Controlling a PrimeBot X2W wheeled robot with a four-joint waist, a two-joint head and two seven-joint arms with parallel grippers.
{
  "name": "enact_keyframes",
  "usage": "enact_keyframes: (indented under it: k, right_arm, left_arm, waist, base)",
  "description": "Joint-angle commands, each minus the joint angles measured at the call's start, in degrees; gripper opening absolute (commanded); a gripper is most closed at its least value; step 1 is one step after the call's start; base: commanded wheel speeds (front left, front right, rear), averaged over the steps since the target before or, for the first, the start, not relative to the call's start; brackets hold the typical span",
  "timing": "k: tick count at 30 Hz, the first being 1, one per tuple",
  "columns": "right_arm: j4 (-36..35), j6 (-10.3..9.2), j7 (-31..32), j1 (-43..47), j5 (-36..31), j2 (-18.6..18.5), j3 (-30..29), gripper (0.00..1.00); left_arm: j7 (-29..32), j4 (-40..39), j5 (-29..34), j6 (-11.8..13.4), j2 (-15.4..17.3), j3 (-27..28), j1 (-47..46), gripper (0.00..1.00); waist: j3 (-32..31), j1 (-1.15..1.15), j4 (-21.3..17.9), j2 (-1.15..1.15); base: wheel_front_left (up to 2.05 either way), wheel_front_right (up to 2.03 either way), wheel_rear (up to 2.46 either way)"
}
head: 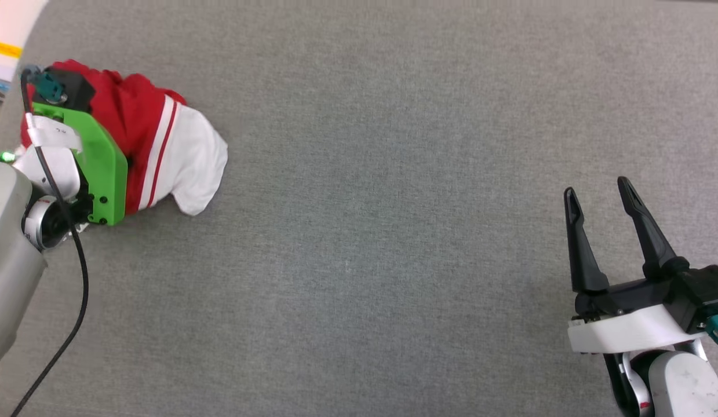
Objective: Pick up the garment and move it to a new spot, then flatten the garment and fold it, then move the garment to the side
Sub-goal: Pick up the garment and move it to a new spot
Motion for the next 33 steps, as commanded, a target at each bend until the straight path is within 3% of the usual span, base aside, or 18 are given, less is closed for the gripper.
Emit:
enact_keyframes:
  k: [1,8,15,24,30,31,33]
  right_arm:
    - [0.2,0.37,-0.3,0.7,0.4,0.3,-0.1,1.0]
    - [0.5,0.37,-0.3,1.4,0.6,1.5,-0.2,1.0]
    - [0.2,0.37,-0.3,1.6,0.7,2.2,-1.4,1.0]
    - [-0.1,0.37,-0.3,1.3,1.1,2.5,-3.5,1.0]
    - [-0.8,0.37,-0.3,0.6,2.1,2.6,-5.1,1.0]
    - [-1.1,0.37,-0.3,0.0,2.5,2.6,-5.7,1.0]
    - [-1.3,0.37,-0.3,-0.5,2.7,2.6,-5.8,1.0]
  left_arm:
    - [-1.0,-2.1,0.2,-0.1,1.1,-0.8,-0.9,0.0]
    - [-3.3,-13.7,0.9,-0.1,1.6,-6.3,-3.4,0.0]
    - [-4.3,-20.6,3.8,-0.1,-1.7,-13.0,-5.9,0.0]
    - [-9.1,-22.3,3.9,-0.1,-11.7,-22.6,-10.8,0.0]
    - [-13.6,-19.0,2.1,-0.1,-19.6,-29.2,-14.1,0.0]
    - [-15.3,-16.2,1.9,-0.1,-22.5,-32.4,-15.0,0.0]
    - [-16.2,-13.9,1.5,-0.1,-24.1,-33.6,-14.7,0.0]
  waist:
    - [-3.0,0.0,0.7,0.0]
    - [-5.9,0.0,-1.3,0.0]
    - [-6.0,0.0,-5.7,0.0]
    - [-4.5,0.0,-11.7,0.0]
    - [-2.5,0.0,-14.2,0.0]
    - [-1.0,0.0,-14.7,0.0]
    - [0.0,0.0,-15.1,0.0]
  base:
    - [0.0,0.0,0.0]
    - [0.0,0.0,0.0]
    - [0.0,0.0,0.0]
    - [0.0,0.0,0.0]
    - [0.0,0.0,0.0]
    - [0.0,0.0,0.0]
    - [0.0,0.0,0.0]
